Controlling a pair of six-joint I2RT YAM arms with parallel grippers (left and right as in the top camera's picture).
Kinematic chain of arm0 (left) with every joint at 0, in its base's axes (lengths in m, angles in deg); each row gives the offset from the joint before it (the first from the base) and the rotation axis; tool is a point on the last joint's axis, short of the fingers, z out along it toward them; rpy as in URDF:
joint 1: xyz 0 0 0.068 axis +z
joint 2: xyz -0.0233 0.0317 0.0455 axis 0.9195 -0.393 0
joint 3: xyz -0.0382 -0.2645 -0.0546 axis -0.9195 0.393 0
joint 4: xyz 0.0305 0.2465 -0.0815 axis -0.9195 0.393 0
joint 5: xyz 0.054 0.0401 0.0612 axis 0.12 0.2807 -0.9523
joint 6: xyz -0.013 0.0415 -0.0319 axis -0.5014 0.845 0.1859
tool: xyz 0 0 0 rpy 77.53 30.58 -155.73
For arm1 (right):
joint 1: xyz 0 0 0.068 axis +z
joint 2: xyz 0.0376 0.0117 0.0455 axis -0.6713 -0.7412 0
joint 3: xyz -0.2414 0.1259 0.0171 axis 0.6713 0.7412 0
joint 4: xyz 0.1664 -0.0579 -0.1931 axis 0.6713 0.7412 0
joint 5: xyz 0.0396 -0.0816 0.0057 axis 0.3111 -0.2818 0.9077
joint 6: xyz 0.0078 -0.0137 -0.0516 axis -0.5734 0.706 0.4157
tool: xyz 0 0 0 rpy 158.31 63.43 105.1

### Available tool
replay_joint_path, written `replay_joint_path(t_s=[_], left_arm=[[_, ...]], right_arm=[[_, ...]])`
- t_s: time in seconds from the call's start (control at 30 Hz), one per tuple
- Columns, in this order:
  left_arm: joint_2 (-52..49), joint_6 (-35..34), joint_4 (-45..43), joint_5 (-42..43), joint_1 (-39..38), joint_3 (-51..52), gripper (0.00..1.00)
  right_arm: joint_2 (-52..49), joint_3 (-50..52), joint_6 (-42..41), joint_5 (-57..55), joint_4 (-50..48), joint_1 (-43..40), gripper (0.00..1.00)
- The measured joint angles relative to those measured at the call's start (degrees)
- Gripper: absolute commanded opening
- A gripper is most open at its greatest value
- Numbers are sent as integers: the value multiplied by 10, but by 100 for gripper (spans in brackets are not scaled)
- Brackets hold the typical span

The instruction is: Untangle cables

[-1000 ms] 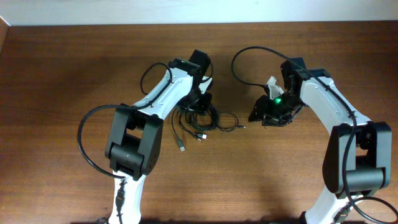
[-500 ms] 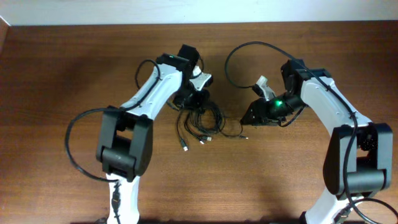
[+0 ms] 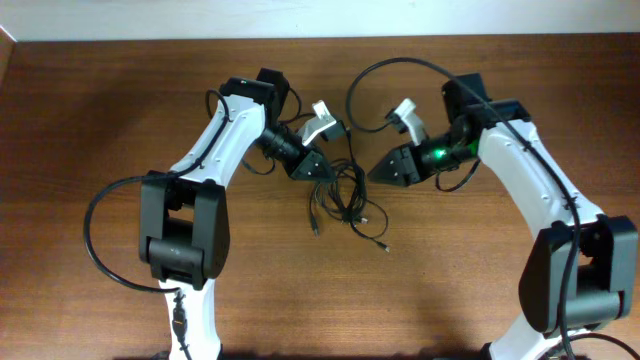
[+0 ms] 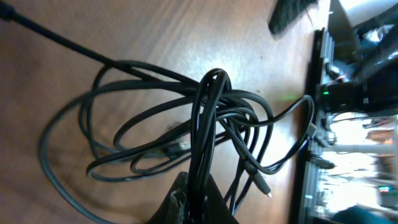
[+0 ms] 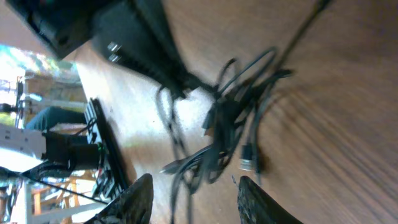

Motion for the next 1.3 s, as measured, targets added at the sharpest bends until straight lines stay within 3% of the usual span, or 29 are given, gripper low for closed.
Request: replay_joint_path(t_s=[0.17, 0.53, 0.67, 0.77, 0.93, 1.3], left_arm=[[0, 31, -34, 4, 17, 0, 0], [0, 35, -36, 43, 19, 0, 0], [0, 35, -36, 48, 19, 0, 0], [0, 35, -36, 49, 19, 0, 0], [0, 35, -38, 53, 19, 0, 0], [0, 31, -38, 56, 19, 0, 0]], right_arm=[[0, 0, -52, -14, -4, 45, 36], [0, 0, -162, -268, -110, 123, 37], [0, 0, -174, -268, -136, 122, 37], [1, -14, -180, -261, -73, 121, 36], [31, -57, -184, -260, -64, 119, 41], [0, -57, -224, -310, -61, 119, 38]])
